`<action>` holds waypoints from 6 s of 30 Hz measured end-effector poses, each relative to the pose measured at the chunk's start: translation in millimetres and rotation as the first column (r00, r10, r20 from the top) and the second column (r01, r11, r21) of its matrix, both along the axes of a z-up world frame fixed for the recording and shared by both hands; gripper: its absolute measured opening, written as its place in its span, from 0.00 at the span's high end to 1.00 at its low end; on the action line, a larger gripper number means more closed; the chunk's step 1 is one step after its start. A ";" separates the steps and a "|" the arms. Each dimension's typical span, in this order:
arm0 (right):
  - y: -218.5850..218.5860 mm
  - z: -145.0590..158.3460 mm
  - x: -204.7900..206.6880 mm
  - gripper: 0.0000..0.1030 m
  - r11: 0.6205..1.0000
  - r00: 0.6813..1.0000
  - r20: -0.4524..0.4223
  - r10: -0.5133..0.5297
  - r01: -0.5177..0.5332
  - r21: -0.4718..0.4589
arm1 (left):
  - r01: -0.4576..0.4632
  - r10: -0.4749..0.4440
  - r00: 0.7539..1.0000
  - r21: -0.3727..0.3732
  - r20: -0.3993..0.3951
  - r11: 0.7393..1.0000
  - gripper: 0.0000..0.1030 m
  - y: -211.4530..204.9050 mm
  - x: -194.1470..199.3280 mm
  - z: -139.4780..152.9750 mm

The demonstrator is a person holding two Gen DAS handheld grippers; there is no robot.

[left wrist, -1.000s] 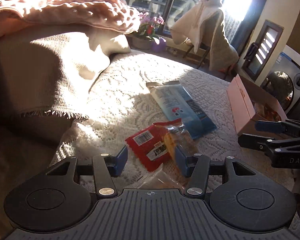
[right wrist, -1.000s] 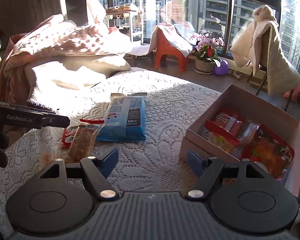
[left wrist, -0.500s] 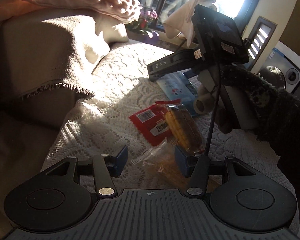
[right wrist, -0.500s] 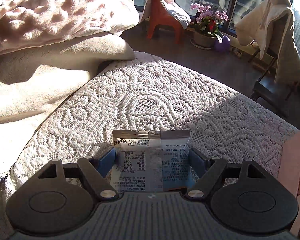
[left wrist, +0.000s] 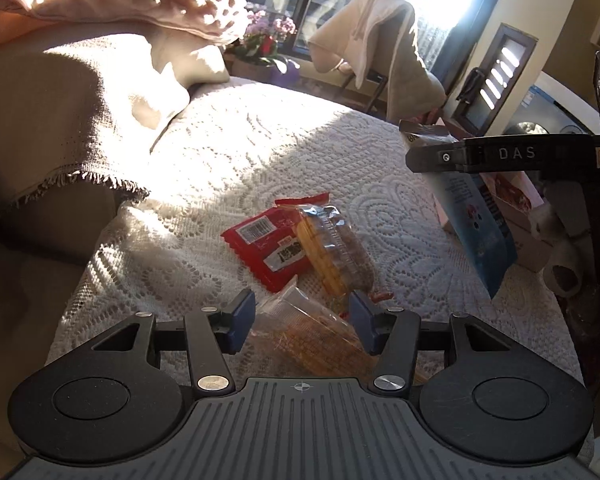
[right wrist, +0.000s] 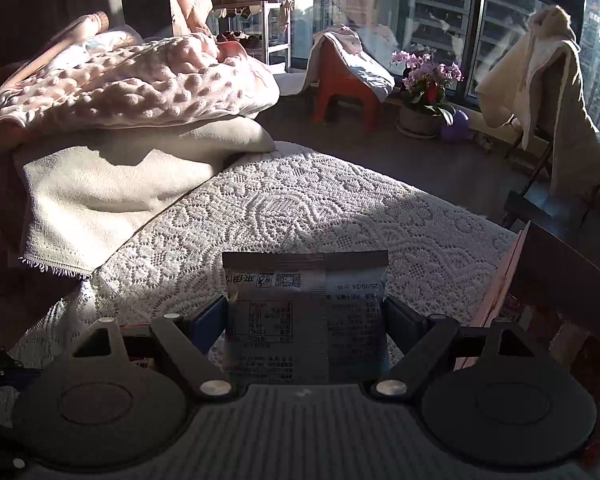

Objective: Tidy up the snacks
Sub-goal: 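Grasp the white-blue printed bag with the right tool while the left grasps a clear bread pack, then lift both held snacks from the bed toward the pink box, then lower the bread pack into the pink box with the left tool while the right drops the blue bag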

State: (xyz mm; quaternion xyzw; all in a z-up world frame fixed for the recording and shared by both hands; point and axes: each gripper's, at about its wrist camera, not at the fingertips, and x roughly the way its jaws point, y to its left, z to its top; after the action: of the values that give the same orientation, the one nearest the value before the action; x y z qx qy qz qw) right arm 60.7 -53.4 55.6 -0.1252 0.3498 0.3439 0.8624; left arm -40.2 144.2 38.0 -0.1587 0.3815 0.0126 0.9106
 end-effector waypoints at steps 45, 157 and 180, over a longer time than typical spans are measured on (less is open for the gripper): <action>-139.6 -94.3 -78.8 0.04 0.951 0.951 0.005 -0.308 0.308 0.036 | 0.222 -0.209 0.973 0.137 -0.099 0.965 0.47 -106.6 84.9 -17.3; -220.5 135.0 -92.5 0.22 0.920 0.828 0.434 -0.356 0.230 0.316 | 0.324 -0.363 0.824 0.163 0.435 0.932 0.57 -162.5 86.9 144.3; -203.9 -17.4 111.9 0.15 0.862 0.908 -0.245 -0.338 0.404 0.307 | 0.329 -0.350 0.929 0.168 0.119 0.929 0.58 -182.3 199.5 45.6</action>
State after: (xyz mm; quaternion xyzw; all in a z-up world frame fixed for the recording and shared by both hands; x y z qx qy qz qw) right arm 172.7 -257.3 38.2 0.1328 0.3780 0.2375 0.8849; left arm 159.2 -38.2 83.6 -0.0241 0.3330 -0.1293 0.9337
